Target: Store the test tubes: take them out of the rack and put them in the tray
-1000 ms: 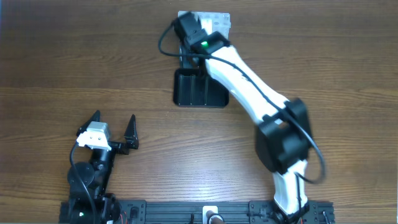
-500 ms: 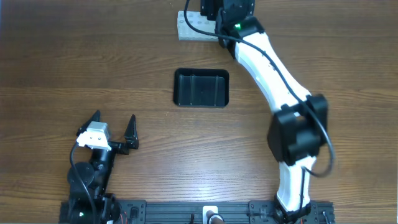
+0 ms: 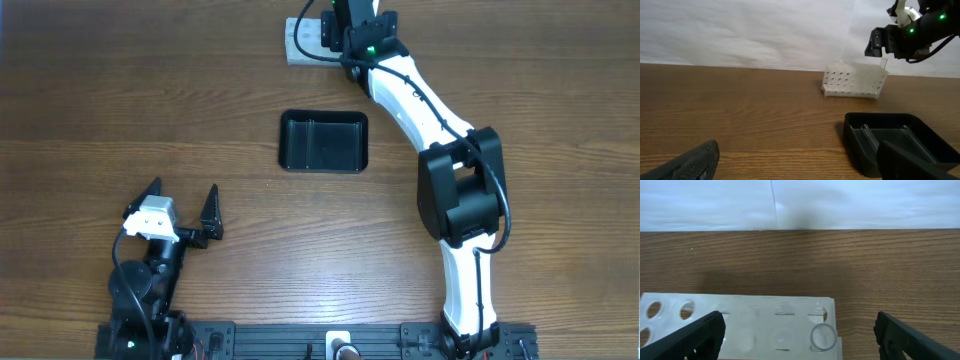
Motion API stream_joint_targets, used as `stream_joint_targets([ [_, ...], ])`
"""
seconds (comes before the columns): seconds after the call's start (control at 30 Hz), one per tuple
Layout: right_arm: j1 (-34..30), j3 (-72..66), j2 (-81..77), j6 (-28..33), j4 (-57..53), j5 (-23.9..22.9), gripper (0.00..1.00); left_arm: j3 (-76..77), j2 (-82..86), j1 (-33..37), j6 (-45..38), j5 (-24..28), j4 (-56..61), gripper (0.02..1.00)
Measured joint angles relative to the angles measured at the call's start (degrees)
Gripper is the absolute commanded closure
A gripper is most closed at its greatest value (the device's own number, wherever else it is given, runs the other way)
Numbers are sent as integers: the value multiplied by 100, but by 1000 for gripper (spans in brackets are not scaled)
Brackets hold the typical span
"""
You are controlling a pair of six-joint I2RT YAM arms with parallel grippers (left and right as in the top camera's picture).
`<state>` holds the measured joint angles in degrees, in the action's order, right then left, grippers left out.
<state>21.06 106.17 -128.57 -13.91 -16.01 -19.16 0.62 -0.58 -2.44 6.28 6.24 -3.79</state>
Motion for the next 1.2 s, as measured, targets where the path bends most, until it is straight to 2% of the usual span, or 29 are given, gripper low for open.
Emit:
stream_joint_targets([
  [0.1,-57,0,-70,26,9,15,139,0,0,2,0,0,0,18],
  [0.23,-96,0,-127,61,2,20,301,0,0,0,0,0,0,18],
  [0.47,-96,0,-127,50,-7,22,520,0,0,0,0,0,0,18],
  [0.7,-96,0,-127,42,-28,22,533,0,0,0,-2,0,0,20],
  [0.9,-94,0,-127,39,-26,20,671,0,0,2,0,0,0,18],
  [1.2,-96,0,-164,44,-15,20,770,0,0,2,0,0,0,20],
])
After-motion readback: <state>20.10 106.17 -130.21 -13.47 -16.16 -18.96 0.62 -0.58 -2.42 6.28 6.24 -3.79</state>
